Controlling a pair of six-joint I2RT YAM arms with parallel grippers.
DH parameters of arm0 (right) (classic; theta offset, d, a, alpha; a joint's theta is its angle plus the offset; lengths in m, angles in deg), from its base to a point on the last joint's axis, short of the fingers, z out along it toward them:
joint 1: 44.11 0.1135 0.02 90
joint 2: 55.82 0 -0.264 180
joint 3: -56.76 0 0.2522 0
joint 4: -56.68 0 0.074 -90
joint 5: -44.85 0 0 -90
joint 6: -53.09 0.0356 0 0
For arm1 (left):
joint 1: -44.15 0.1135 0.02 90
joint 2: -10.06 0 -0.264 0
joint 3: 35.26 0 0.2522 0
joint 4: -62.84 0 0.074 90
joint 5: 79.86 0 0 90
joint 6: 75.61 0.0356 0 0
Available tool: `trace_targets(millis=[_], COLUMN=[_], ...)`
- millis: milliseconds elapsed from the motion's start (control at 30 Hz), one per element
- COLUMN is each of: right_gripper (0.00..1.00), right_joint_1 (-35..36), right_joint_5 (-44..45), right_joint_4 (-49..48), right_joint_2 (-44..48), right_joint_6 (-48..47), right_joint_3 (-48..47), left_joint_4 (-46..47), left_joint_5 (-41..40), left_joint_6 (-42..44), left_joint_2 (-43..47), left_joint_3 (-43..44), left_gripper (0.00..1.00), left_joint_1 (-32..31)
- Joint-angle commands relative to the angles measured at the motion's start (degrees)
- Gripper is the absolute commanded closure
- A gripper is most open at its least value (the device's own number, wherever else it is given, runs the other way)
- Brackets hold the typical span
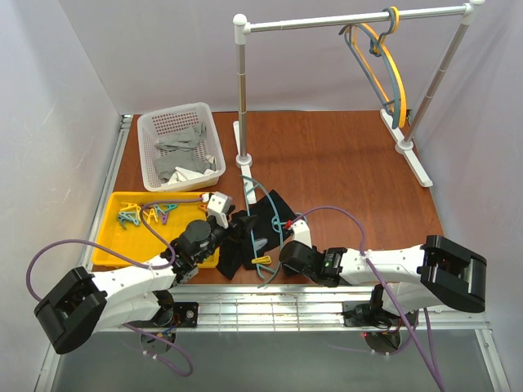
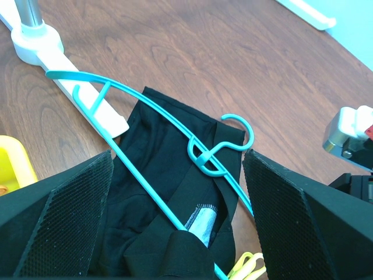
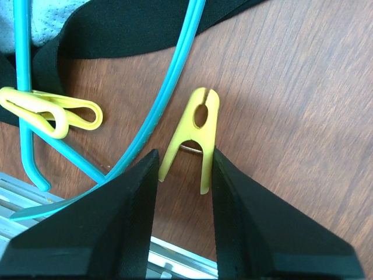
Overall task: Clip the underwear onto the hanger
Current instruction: Open the clamp at the center of the board.
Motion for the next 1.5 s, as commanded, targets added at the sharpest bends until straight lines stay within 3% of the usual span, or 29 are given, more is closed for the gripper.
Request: trace_targets(millis=[0,267,533,833,967,1200,1300,1333,1367,1467], right_gripper=[0.73,0.81,0.85,0.92,0.94,0.97,0.99,0.99,0.99,0.99], right_joint_1=[0.9,-0.8,-10.6,-18.2,-22.6,-27.9,-29.6,-29.8,-30.1,-31.3], right_joint_5=[-11.5,-4.0,-0.8,-11.7,-25.2,-43.0,-48.1,-49.6,-50.4,-54.4], right_joint_4=[14.8,19.4,17.8,1.1,-7.0,-14.8,-15.8,-15.8,-15.8,-16.0], right_joint_2=[-7.0,0.8,6.9,6.3,4.6,-3.4,-6.2,-7.5,-8.0,-10.3], right_joint_6=[4.1,1.3,-11.4,-27.4,-31.0,-34.0,-34.9,-35.0,-35.2,-34.6], right_joint_3=[6.2,2.2,-3.7,-11.3,-12.6,-17.3,-19.3,-20.5,-20.9,-22.4], left_joint_4=[0.1,-0.7,-3.0,-5.7,-2.7,-1.4,-1.7,-1.5,-1.3,-1.4], left_joint_5=[0.0,-1.6,-5.5,-8.9,-6.1,-3.8,-4.5,-4.6,-5.2,-4.6], left_joint_6=[-0.1,-0.1,-0.8,-2.4,-1.3,-0.1,-0.2,-0.1,-0.2,-0.1], left_joint_2=[1.7,0.3,2.2,2.8,2.0,0.0,-0.6,-0.7,-0.8,-1.3], left_joint_3=[-1.2,-0.5,-0.9,-1.1,-2.4,-2.7,-2.7,-2.8,-2.9,-2.8], left_gripper=[0.18,0.18,0.18,0.19,0.24,0.48,0.77,0.95,1.00,1.00], left_joint_1=[0.3,0.8,1.5,1.7,1.7,1.7,1.7,1.7,1.7,1.7])
